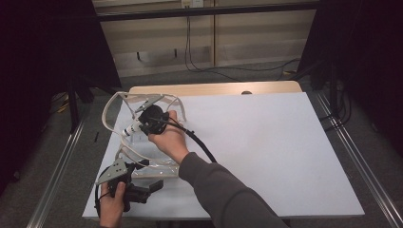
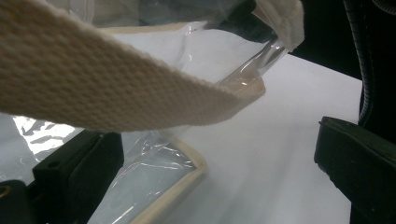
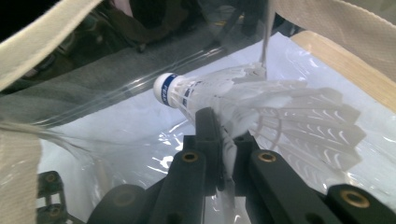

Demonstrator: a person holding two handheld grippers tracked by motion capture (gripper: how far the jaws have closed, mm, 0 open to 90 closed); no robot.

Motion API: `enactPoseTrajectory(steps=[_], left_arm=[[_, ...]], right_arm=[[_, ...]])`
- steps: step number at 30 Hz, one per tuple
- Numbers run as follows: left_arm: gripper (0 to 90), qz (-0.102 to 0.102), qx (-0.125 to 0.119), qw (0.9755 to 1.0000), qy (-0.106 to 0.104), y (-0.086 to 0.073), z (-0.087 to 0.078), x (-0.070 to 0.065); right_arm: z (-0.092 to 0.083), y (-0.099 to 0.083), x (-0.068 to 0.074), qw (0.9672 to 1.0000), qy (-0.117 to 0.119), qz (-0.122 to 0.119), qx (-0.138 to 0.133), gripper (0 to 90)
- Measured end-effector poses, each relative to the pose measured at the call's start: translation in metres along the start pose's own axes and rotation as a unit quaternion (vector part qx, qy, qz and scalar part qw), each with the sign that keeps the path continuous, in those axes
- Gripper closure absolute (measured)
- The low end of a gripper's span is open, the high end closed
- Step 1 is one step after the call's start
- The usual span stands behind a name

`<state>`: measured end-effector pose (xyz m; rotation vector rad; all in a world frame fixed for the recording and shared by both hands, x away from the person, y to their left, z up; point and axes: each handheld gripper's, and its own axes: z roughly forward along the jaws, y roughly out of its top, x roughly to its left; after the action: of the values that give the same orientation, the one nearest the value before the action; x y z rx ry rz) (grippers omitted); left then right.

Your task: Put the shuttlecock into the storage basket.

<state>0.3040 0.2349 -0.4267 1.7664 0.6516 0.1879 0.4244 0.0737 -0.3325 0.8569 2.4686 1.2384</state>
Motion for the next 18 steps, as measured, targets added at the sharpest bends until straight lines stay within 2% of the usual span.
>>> enactPoseTrajectory(steps=[18], left_arm=[[1.4,0.001,-0.001,1.0000,-0.001,0.0005,-0.0002,0.0002]], right_arm=[[-0.0021,0.0012,0.0025,0.9999,0.012,0.008,-0.007,87.3]])
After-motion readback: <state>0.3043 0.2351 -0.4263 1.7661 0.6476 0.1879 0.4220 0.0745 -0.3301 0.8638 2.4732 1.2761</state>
